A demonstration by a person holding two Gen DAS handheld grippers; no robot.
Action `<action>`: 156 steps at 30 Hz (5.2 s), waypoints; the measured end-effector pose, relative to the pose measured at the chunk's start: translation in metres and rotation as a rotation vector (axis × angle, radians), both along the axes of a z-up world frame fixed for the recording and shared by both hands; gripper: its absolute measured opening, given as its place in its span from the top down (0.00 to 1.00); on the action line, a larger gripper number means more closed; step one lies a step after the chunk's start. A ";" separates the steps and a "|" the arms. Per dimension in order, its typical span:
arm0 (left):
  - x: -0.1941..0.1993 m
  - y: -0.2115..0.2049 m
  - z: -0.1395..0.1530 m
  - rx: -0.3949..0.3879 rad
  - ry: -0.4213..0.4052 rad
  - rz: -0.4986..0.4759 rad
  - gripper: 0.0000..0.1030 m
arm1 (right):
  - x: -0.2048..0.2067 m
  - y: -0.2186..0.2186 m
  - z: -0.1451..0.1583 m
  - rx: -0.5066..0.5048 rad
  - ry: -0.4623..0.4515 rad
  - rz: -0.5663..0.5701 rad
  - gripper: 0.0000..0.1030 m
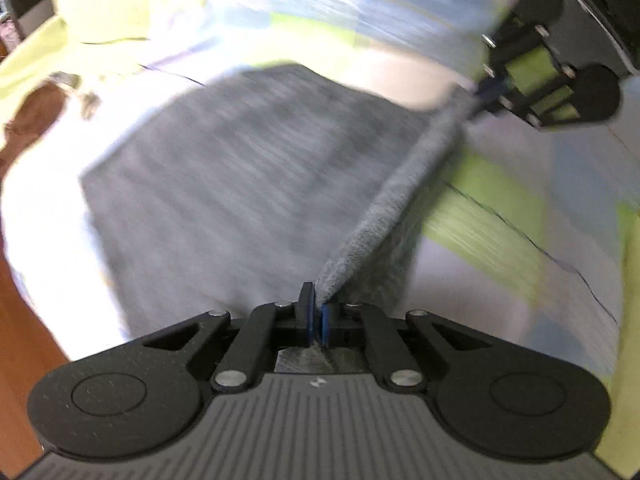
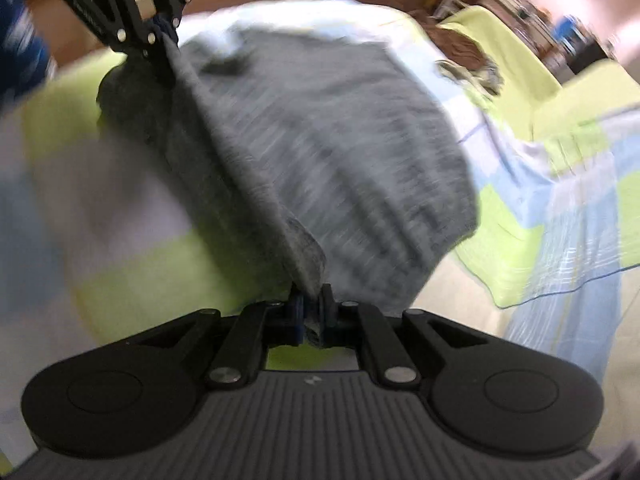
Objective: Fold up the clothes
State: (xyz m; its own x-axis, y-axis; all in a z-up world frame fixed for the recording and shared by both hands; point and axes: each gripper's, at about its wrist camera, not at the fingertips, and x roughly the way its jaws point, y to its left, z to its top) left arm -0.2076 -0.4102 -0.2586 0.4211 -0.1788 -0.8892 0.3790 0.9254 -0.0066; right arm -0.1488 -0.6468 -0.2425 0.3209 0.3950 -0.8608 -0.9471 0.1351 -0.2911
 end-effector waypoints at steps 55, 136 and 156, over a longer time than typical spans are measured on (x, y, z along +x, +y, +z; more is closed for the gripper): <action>0.248 0.208 -0.076 -0.134 0.183 -0.094 0.77 | 0.225 0.067 -0.028 0.302 0.157 -1.077 0.39; 0.144 0.130 -0.067 -0.043 0.130 -1.688 0.78 | -0.087 0.363 -0.067 0.605 0.071 -2.186 0.84; 0.092 0.157 -0.082 -0.114 -0.088 -1.824 0.66 | -0.115 0.337 -0.052 1.220 0.049 -2.121 0.96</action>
State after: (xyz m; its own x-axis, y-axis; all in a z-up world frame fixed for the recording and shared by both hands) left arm -0.1154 -0.2530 -0.3402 -0.3067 -0.4662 -0.8298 0.8000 -0.5986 0.0406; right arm -0.2637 -0.3103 -0.2947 0.7672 -0.1748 -0.6172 0.6076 0.5066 0.6117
